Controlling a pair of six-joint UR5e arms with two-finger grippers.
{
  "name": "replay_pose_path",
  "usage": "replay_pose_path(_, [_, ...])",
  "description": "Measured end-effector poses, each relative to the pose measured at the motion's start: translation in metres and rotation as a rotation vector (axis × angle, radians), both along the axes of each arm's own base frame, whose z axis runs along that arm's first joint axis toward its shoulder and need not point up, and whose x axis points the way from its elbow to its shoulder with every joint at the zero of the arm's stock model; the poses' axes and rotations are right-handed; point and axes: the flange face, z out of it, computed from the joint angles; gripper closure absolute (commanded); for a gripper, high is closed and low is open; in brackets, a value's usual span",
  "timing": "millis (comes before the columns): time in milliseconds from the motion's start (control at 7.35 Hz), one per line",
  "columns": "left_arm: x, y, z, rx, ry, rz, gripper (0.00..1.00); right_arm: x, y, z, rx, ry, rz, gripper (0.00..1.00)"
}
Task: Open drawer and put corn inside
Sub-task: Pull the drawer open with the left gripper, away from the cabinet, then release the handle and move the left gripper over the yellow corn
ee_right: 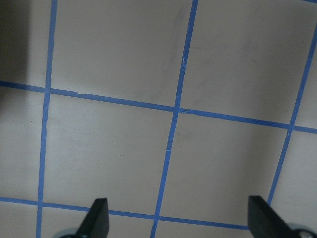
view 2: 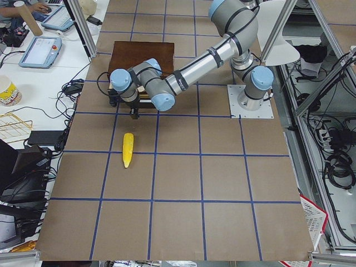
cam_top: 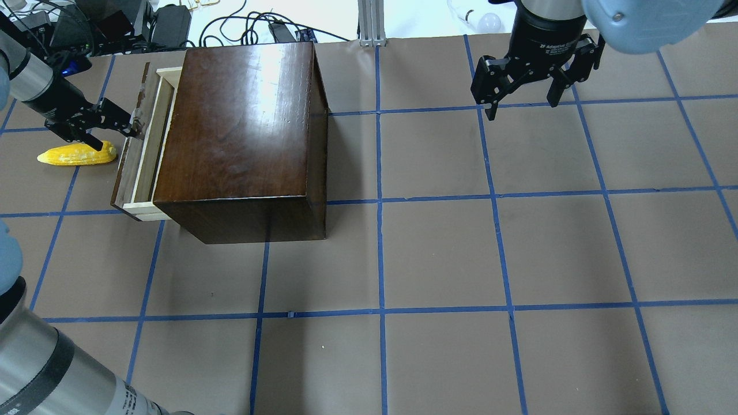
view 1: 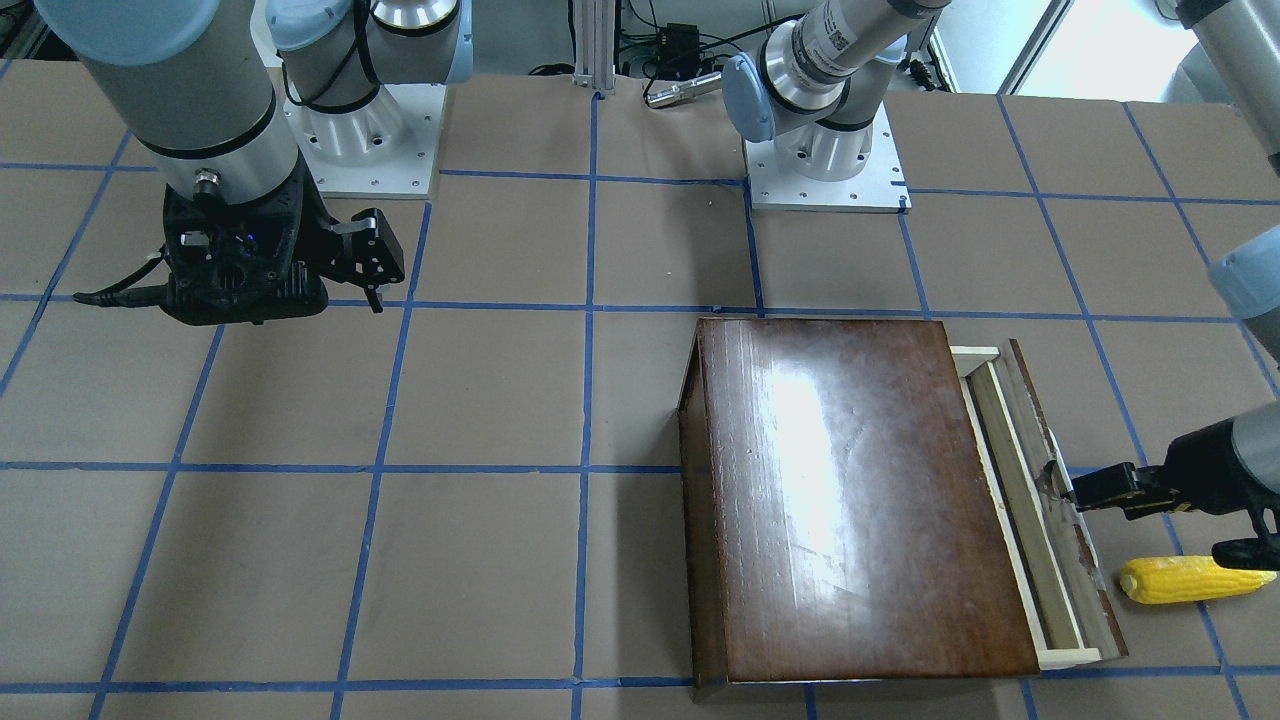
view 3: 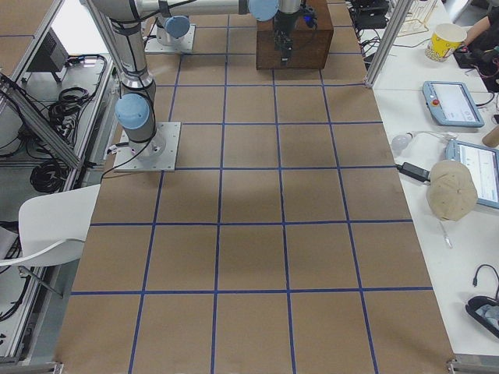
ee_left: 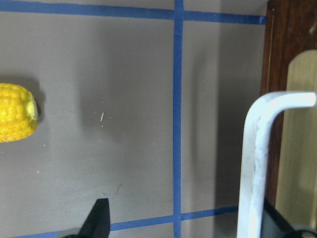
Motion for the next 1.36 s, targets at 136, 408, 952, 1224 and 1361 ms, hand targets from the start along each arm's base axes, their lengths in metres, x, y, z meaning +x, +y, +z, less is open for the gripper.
replay_pose_path(136, [0.004, 0.001, 0.001, -0.002, -0.001, 0.005, 0.00, 0.000, 0.000, 0.000, 0.000, 0.000, 0.000, 0.00])
replay_pose_path(408, [0.014, 0.005, 0.003, -0.006, -0.002, 0.014, 0.00, 0.000, 0.000, 0.000, 0.000, 0.000, -0.001, 0.00])
replay_pose_path(952, [0.028, 0.009, 0.008, -0.018, -0.007, 0.015, 0.00, 0.000, 0.000, 0.000, 0.000, 0.000, -0.001, 0.00])
replay_pose_path(1224, [0.030, 0.009, 0.011, -0.023, -0.010, 0.017, 0.00, 0.000, 0.000, 0.000, 0.000, 0.000, 0.000, 0.00])
replay_pose_path(1361, [0.030, 0.009, 0.013, -0.025, -0.011, 0.017, 0.00, 0.000, 0.000, 0.000, 0.000, 0.000, -0.001, 0.00])
